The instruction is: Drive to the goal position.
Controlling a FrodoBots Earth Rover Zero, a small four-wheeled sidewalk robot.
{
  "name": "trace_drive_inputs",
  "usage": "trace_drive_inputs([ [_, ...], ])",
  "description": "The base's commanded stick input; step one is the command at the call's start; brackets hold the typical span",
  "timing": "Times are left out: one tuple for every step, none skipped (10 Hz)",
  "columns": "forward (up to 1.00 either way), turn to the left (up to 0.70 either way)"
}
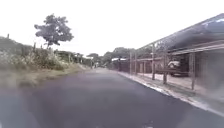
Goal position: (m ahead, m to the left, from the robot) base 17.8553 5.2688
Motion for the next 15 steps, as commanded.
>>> trace_drive_inputs([
  [0.7,-0.35],
  [0.7,-0.35],
  [0.7,-0.35],
  [0.7,-0.35],
  [0.7,-0.35],
  [0.7,0.0],
  [0.7,0.0],
  [0.7,0.0],
  [0.7,0.0],
  [0.7,0.0],
  [0.7,0.0],
  [0.7,0.0],
  [0.7,0.0],
  [0.7,0.0],
  [0.7,0.0],
])
